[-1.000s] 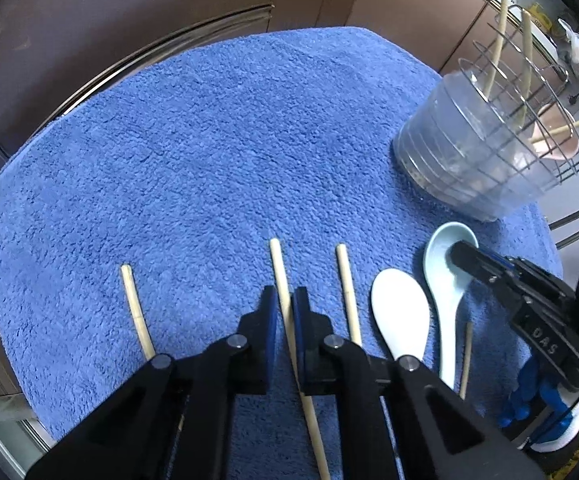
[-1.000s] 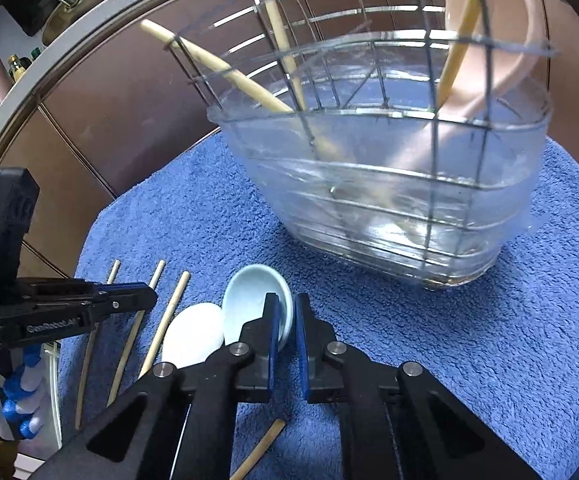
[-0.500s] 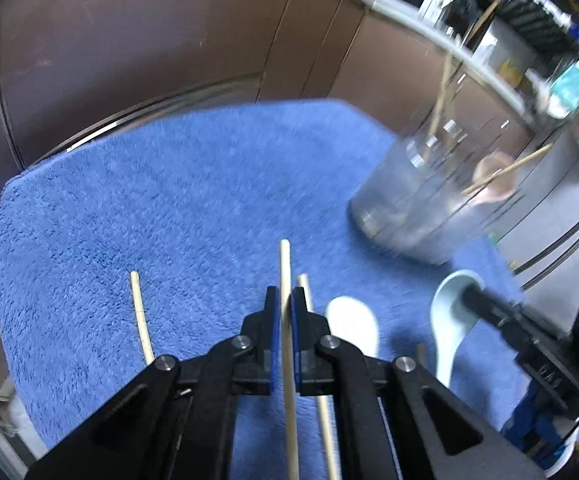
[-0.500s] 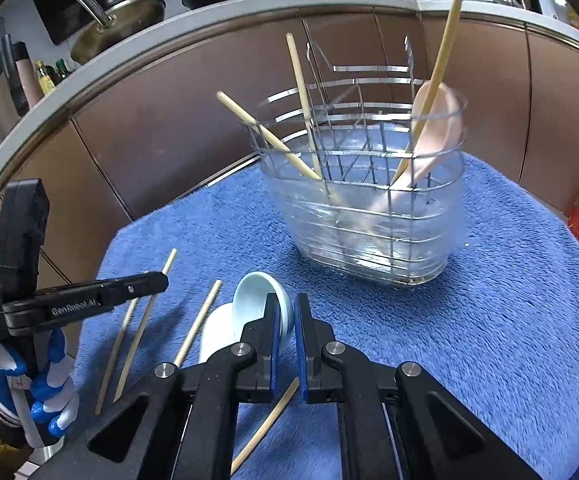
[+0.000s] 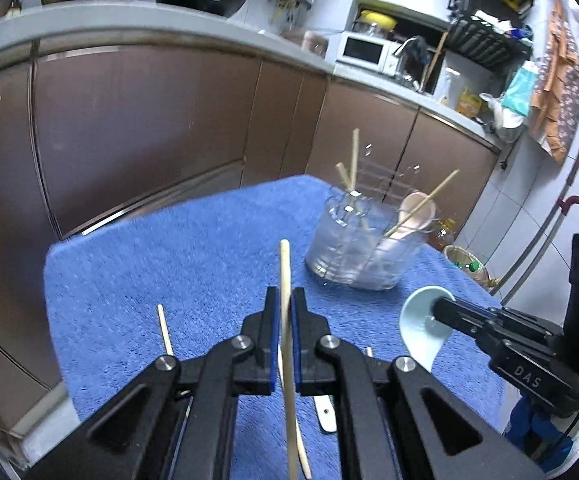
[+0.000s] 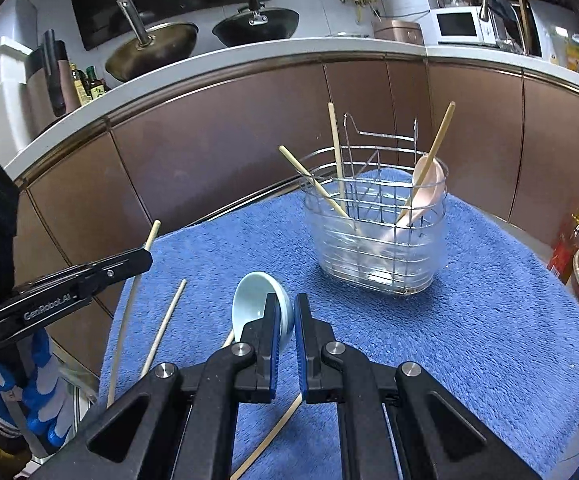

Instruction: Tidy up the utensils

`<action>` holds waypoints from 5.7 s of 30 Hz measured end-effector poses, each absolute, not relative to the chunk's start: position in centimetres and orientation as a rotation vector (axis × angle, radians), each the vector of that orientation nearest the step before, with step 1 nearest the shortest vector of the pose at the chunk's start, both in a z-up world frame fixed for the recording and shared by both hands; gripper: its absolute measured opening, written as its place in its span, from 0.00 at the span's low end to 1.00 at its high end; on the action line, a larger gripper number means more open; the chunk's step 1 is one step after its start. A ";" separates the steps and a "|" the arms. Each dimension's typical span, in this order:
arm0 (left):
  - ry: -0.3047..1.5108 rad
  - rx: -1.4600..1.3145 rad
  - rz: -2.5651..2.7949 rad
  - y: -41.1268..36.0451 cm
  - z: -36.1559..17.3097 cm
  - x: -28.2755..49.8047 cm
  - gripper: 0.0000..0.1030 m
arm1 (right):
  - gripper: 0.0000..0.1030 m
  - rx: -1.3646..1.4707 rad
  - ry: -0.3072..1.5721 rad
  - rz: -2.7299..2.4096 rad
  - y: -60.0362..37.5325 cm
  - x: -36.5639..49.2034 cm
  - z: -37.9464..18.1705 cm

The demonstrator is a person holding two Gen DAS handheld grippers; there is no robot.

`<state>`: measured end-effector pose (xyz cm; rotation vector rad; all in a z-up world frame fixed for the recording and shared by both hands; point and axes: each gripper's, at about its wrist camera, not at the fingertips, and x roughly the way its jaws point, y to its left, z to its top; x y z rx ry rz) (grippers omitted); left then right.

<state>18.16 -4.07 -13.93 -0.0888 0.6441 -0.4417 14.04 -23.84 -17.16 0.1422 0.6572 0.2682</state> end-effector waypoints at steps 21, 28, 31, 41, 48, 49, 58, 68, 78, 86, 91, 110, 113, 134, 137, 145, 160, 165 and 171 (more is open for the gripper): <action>0.485 -0.016 -0.477 -4.1 -10.1 10.7 0.04 | 0.07 0.114 0.570 0.201 -23.5 8.7 -13.7; 0.461 -0.015 -0.465 -3.6 -9.4 9.0 0.04 | 0.07 0.112 0.548 0.196 -23.7 7.2 -13.1; 0.451 -0.013 -0.456 -3.4 -9.1 8.1 0.04 | 0.07 0.113 0.536 0.200 -23.6 6.6 -12.9; 0.416 -0.073 -0.426 -1.2 -7.9 5.6 0.04 | 0.07 0.121 0.491 0.198 -24.5 4.3 -12.3; 0.399 -0.162 -0.400 1.3 -6.2 5.6 0.04 | 0.07 0.140 0.469 0.161 -26.2 4.1 -12.3; 0.403 -0.175 -0.401 1.5 -6.1 5.7 0.04 | 0.07 0.145 0.471 0.159 -26.5 4.2 -12.4; 0.469 -0.176 -0.402 -0.4 -6.5 8.5 0.04 | 0.07 0.186 0.507 0.142 -29.2 5.9 -14.6; 0.476 -0.138 -0.428 -6.7 -4.8 14.2 0.04 | 0.07 0.159 0.425 0.166 -31.6 10.7 -12.6; 0.361 -0.242 -0.407 -12.0 0.0 22.6 0.04 | 0.07 0.137 0.259 0.156 -33.3 16.6 -8.1; 0.285 -0.286 -0.303 -15.8 0.4 29.1 0.04 | 0.08 0.069 0.163 0.071 -34.0 20.7 -7.0; 0.237 -0.285 -0.187 -17.6 -1.3 32.3 0.04 | 0.08 0.020 0.135 0.033 -33.4 23.2 -8.0; 0.208 -0.152 -0.180 -18.7 -9.4 30.8 0.33 | 0.30 -0.015 0.164 -0.025 -33.2 21.7 -13.1; 0.230 -0.133 -0.186 -17.8 -8.4 29.3 0.36 | 0.30 0.017 0.165 -0.031 -34.2 19.9 -12.0; 0.483 0.104 -0.145 -10.8 -9.5 16.1 0.50 | 0.65 0.204 0.372 -0.039 -35.0 9.0 -12.9; 0.465 0.119 -0.134 -10.0 -9.3 14.4 0.51 | 0.73 0.211 0.393 -0.032 -34.2 8.6 -13.1; 0.443 0.130 -0.129 -8.3 -8.7 12.1 0.54 | 0.96 0.189 0.395 -0.028 -32.4 7.4 -12.8; 0.419 0.137 -0.137 -7.4 -8.3 10.7 0.54 | 1.00 0.212 0.359 -0.039 -32.2 5.7 -12.9; 0.424 0.122 -0.139 -7.0 -8.4 10.6 0.55 | 1.00 0.224 0.388 -0.018 -31.8 6.0 -13.2; 0.431 0.104 -0.138 -6.4 -8.5 10.8 0.55 | 1.00 0.193 0.431 0.000 -30.7 6.2 -13.5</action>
